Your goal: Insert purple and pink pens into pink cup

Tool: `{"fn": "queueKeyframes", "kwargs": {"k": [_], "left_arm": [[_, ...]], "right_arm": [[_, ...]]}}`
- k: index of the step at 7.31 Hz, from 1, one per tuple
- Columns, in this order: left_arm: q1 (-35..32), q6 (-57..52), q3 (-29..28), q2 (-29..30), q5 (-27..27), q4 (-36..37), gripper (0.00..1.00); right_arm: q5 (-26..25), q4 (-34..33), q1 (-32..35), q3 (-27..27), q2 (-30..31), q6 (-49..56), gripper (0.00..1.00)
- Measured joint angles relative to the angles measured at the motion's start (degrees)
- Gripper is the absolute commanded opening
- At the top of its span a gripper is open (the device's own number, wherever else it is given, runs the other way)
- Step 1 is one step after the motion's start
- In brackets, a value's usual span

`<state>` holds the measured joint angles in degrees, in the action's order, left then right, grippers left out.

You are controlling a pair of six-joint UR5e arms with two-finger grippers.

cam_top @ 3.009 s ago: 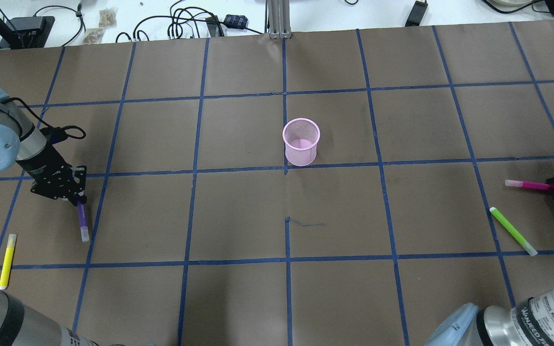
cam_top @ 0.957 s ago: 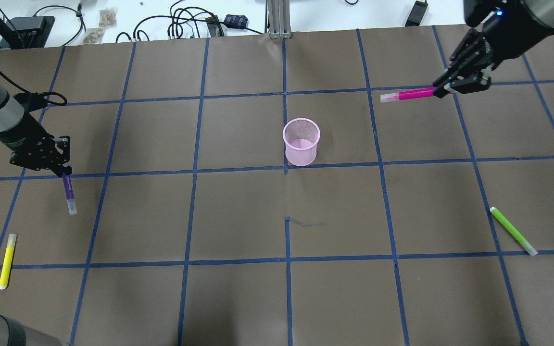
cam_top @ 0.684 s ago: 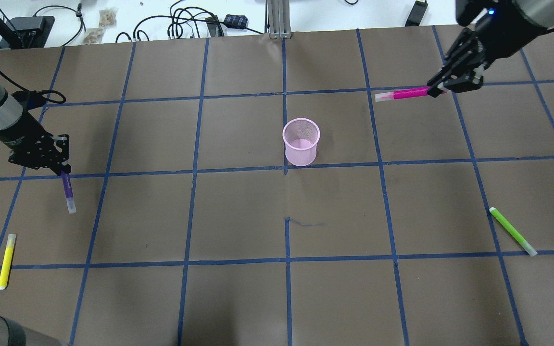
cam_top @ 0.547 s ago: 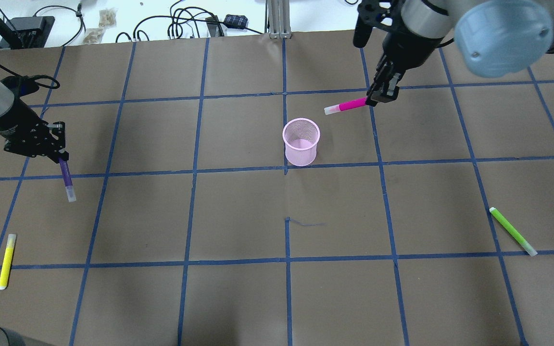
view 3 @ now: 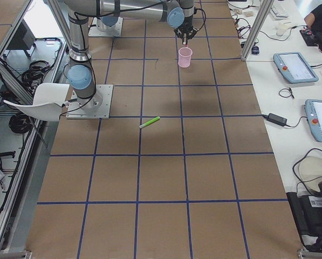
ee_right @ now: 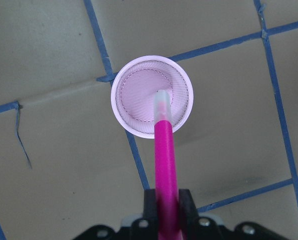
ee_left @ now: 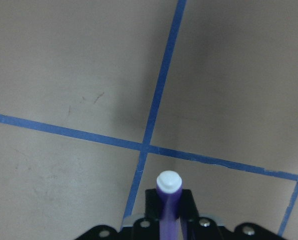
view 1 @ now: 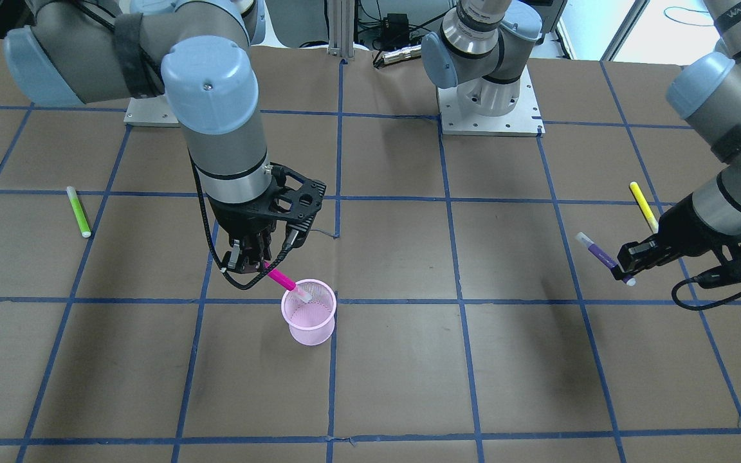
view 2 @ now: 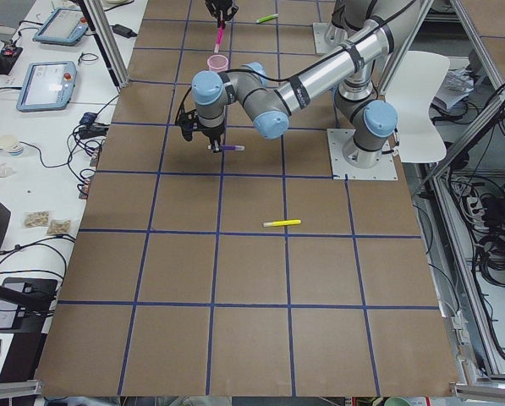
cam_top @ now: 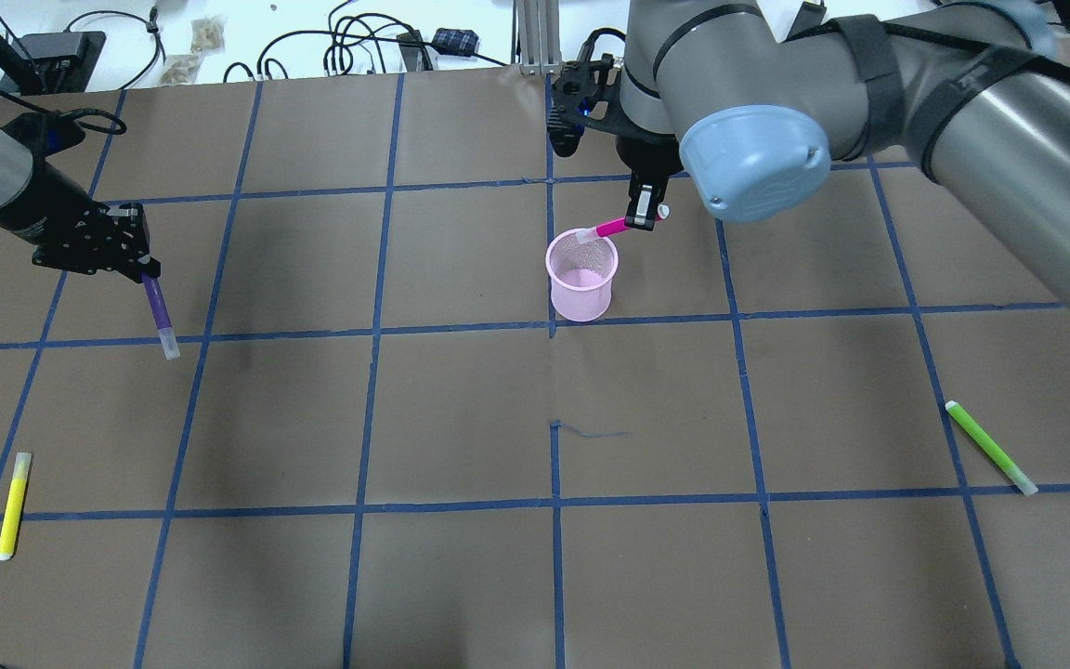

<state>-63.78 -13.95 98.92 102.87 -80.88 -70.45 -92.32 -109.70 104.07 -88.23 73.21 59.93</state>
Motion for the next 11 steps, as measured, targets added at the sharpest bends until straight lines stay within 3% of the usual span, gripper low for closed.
{"fn": "queueKeyframes", "kwargs": {"k": [1, 2, 6, 8, 11], "left_arm": [[-1.29, 0.36, 0.27, -0.6, 0.14, 1.07, 0.0], [-2.12, 0.47, 0.57, -1.05, 0.23, 1.9, 0.0], [-2.81, 0.31, 0.83, -1.7, 0.43, 2.48, 0.0], [-3.15, 0.54, 0.72, -2.06, 0.46, 3.01, 0.0], [-12.37, 11.04, 0.39, -2.51, -0.21, 11.1, 0.0]], "right_arm": [[-1.4, -0.31, 0.63, -0.04, -0.8, -0.88, 0.1], [-2.5, -0.44, 0.9, -0.05, -1.39, -1.44, 0.41], [-3.55, -0.7, 2.16, 0.18, -3.39, -3.14, 0.58], [-3.38, -0.82, 2.37, 0.71, -3.53, -3.43, 0.59], [-2.34, 4.93, -4.17, 7.17, -0.06, -5.01, 0.59]]}}
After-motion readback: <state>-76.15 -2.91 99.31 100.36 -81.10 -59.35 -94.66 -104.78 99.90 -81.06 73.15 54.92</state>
